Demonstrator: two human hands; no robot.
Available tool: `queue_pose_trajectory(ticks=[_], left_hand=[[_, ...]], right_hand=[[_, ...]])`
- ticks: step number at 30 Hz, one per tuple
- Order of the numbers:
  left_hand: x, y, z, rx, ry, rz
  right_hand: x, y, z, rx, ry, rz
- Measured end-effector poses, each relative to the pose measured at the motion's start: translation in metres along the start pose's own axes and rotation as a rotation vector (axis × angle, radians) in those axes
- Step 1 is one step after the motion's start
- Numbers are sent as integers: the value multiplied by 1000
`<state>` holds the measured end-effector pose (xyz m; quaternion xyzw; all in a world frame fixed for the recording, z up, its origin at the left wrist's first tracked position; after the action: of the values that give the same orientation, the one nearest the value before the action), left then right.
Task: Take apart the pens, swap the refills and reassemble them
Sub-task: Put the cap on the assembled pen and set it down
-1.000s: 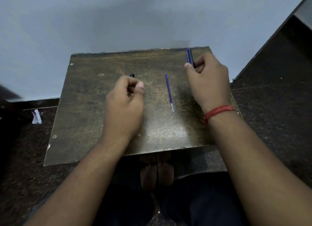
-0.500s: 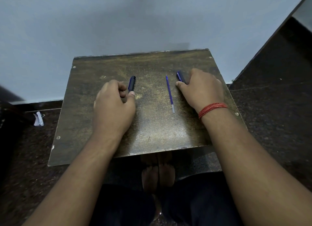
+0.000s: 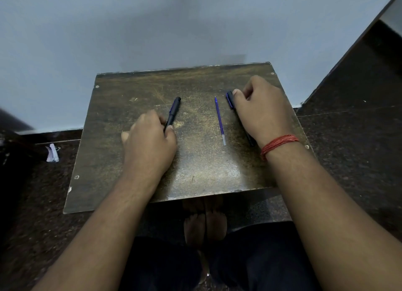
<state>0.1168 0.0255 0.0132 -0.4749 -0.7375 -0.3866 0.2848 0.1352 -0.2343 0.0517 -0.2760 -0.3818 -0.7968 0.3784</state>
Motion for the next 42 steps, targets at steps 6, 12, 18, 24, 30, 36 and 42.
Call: queue_pose_trajectory(ticks=[6, 12, 18, 24, 30, 36, 42], left_hand=[[2, -9, -26, -48, -325, -12], [-7, -20, -44, -53, -490, 97], [-17, -28, -42, 71, -596, 195], [-27, -30, -40, 129, -614, 240], [-45, -37, -48, 290, -810, 400], [-38, -46, -53, 59, -619, 365], [-35, -37, -38, 257, -803, 274]], right_hand=[[-18, -33, 51, 79, 288, 145], [-40, -46, 51, -143, 557, 252], [-53, -52, 44, -360, 915, 369], [-57, -51, 34, -458, 1015, 306], [-59, -49, 27, -553, 1070, 301], [-44, -22, -3, -796, 1278, 57], [-13, -11, -21, -404, 837, 7]])
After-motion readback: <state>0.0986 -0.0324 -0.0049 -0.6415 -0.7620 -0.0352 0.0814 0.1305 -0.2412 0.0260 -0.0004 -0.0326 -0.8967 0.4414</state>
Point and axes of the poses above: each hand's wrist, its own y-axis towards the middle knuckle, its own x-axis out of the back of the hand, z = x × y, the point moved 10 cm from there along y, towards the middle knuckle, and after that the axes turned 13 degrees about -z, right-handed, at the moved point
